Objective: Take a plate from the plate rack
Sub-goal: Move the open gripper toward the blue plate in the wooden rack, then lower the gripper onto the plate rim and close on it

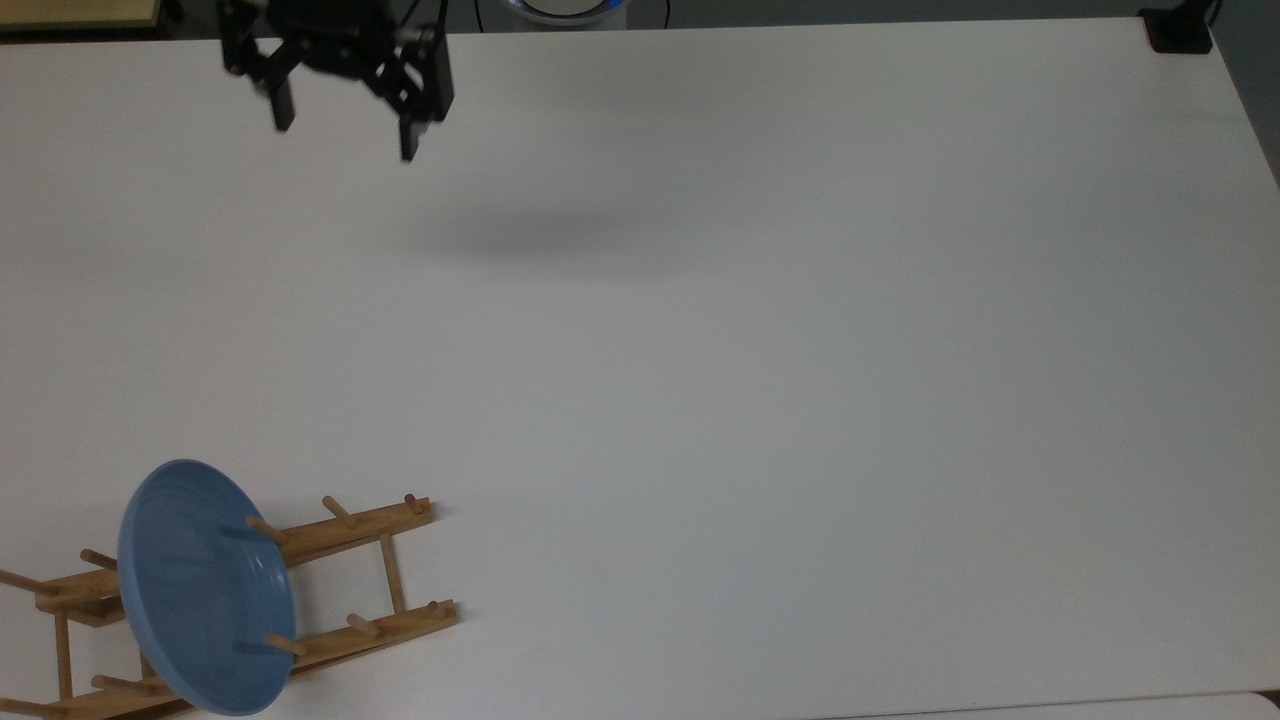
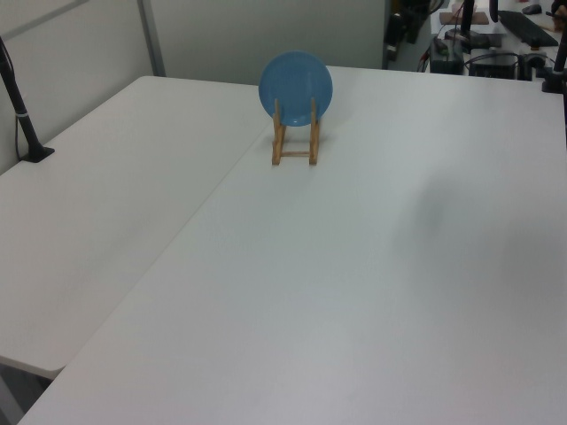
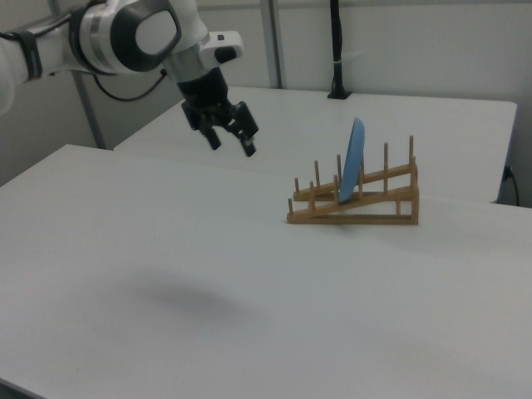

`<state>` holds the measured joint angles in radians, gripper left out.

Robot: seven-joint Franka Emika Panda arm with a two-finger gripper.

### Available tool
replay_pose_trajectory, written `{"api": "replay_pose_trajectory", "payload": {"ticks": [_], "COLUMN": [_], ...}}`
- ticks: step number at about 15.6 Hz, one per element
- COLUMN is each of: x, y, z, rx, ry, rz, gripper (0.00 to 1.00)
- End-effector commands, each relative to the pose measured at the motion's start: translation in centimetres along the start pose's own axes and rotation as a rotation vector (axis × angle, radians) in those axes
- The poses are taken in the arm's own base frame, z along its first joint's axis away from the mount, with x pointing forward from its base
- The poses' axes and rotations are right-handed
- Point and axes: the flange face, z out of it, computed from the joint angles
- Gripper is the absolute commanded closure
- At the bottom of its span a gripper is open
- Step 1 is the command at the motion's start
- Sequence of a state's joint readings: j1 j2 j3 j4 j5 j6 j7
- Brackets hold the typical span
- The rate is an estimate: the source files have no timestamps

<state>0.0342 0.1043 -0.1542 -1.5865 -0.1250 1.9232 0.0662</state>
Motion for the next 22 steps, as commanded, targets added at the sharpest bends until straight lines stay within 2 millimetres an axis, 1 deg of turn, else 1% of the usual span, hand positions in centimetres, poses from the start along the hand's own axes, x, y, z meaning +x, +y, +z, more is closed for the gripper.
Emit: {"api": "replay_pose_trajectory", "payload": {"ticks": [1, 2, 4, 5, 7, 10, 12, 14, 16, 18, 19, 21, 22], "x": [3.4, 4.8, 6.7, 8.6, 10.8, 12.7, 13.9, 14.4, 14.5, 14.4, 14.7, 14.9, 14.9], "y": [-0.6, -0.7, -0.3, -0.6, -0.3, 0.0, 1.3, 2.3, 3.0, 3.2, 2.4, 2.0, 1.7], "z": [3.4, 3.7, 4.9, 5.3, 7.0, 9.6, 11.0, 12.8, 15.1, 17.4, 17.4, 18.0, 17.9], "rx": [-0.087, -0.100, -0.142, -0.162, -0.187, -0.222, -0.261, -0.288, -0.305, -0.322, -0.322, -0.324, -0.322], "ry": [0.160, 0.217, 0.284, 0.360, 0.452, 0.520, 0.566, 0.605, 0.630, 0.623, 0.634, 0.633, 0.636], "rz": [-0.047, -0.038, 0.009, 0.031, 0.041, 0.027, 0.041, 0.055, 0.060, 0.044, 0.029, 0.022, 0.019], "gripper": [0.07, 0.09, 0.10, 0.12, 0.16, 0.21, 0.21, 0.21, 0.22, 0.28, 0.30, 0.34, 0.36]}}
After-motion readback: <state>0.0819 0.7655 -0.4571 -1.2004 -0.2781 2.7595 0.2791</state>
